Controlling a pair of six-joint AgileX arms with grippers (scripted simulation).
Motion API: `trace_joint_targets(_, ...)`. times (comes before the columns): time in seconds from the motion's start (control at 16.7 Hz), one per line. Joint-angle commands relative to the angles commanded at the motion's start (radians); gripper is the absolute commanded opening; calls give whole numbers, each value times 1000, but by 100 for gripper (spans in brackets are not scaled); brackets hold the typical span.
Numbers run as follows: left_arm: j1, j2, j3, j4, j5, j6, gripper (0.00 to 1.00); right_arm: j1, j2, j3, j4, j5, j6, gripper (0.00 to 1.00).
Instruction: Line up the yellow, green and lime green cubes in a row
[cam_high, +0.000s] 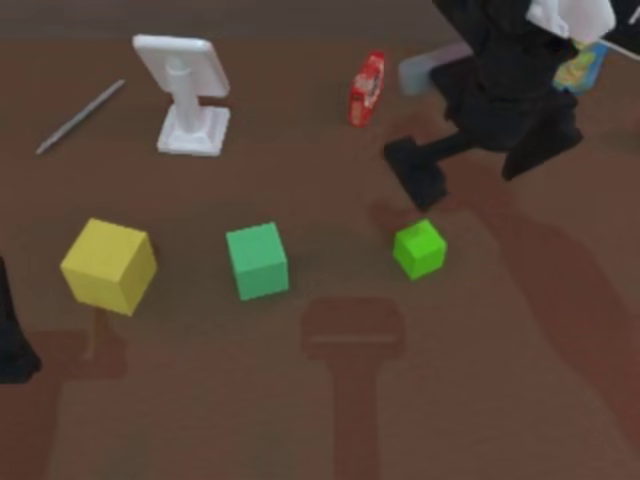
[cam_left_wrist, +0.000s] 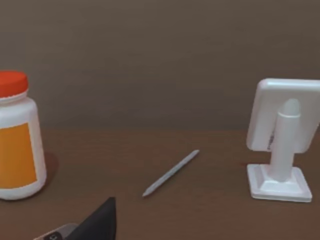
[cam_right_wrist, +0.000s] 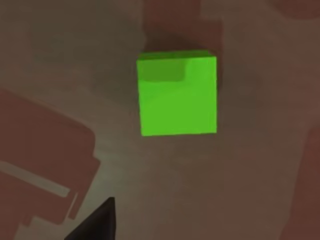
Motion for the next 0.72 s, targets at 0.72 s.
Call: trace_joint_targets(0.72,0,0,0,0,0,0,100,51,239,240,-123,6,2,100)
